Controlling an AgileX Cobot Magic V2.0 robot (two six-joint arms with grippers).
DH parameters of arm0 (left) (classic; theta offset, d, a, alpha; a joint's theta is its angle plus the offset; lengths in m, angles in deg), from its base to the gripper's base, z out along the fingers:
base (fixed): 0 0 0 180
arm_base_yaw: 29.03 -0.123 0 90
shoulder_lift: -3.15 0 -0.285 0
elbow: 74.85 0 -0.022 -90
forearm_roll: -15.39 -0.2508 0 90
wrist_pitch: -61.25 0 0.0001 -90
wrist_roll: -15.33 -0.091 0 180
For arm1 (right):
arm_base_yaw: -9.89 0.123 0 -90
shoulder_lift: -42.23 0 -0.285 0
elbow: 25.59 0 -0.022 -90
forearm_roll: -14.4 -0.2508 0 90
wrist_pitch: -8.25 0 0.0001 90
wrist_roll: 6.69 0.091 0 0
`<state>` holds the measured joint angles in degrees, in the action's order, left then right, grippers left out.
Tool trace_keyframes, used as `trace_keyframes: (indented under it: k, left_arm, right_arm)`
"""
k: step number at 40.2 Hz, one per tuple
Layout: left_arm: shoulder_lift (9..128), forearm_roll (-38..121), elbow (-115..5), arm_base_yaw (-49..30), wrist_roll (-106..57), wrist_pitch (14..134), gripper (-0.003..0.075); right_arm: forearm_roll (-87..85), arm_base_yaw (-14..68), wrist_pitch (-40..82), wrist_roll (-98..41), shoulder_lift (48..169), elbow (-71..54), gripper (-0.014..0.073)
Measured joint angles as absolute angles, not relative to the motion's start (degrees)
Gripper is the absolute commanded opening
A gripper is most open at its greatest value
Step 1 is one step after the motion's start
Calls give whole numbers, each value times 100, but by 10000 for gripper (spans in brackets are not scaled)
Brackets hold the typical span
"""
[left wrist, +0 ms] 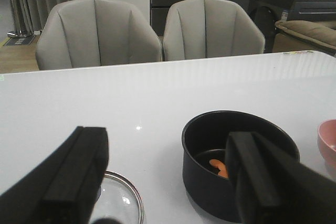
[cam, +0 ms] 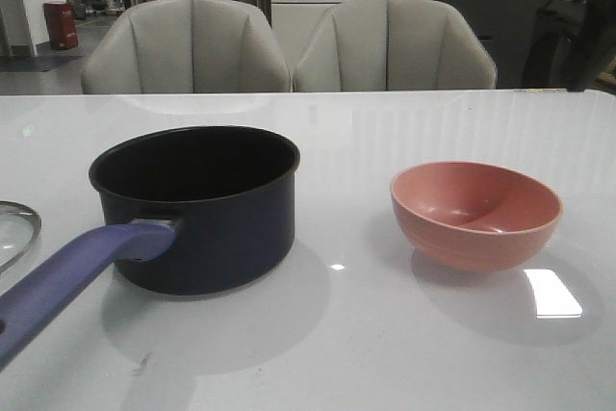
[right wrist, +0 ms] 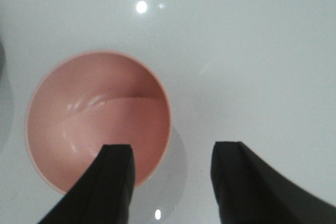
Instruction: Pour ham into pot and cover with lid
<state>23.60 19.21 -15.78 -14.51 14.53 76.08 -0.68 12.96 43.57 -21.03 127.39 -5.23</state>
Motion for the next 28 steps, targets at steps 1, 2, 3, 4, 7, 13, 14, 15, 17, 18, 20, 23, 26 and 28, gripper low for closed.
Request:
trace_keyframes:
  k: [1,2,3,4,7,13,14,15,17,18,20,23,26,28]
  left_arm:
    - [2360,1921,-1578,-1451,1453,7608,522]
    - [2360,1921,-1578,-1451,1453,7608,522]
    - [2360,1921,-1578,-1451,1453,7608,522]
    - [2360,1921,-1578,-1451,1453,7608,522]
    - [2360,1921,-1578,-1451,1453,7608,522]
    - [2360,1921,-1578,-1451,1453,7608,522]
    - [2360,1921,-1578,-1451,1453,7608,522]
    - [2360,1921,-1578,-1451,1453,7608,522]
    - [2360,1921,-1578,-1451,1453,7608,522]
    - [2360,1921,-1578,-1451,1453,7608,522]
    - [2360,1921,-1578,-1451,1453,7608,522]
    - [2372,1921,-1578,-1472,1453,7608,522]
    - [2480,1993,-1578,-1550,1453,7673,525]
    - [2585,2032,-1629,-1638,1453,7824,526]
  right_arm:
    - [-117,1309,4208,-2103,12570,-333,446]
    - [-141,1341,4014,-2103,12339,-191,446]
    - [-193,1377,3825,-2103,12163,-5,446]
    - [-222,1416,3740,-2103,11991,134,446]
    - [-291,1622,3311,-2103,11350,624,446]
    - [-342,2092,2834,-2105,10188,1500,383]
    - [-353,2164,2818,-2105,9986,1663,344]
    - [-353,2227,2806,-2105,9794,1784,295]
    - [-377,2314,2788,-2105,9461,2056,197]
    - [-401,2337,2776,-2105,9322,2199,155]
    - [-434,2376,2715,-2105,9000,2424,139]
    - [-483,2385,2551,-2105,8505,2688,150]
    - [-522,2385,2456,-2105,8164,2836,150]
    - [-522,2385,2456,-2105,8019,2904,150]
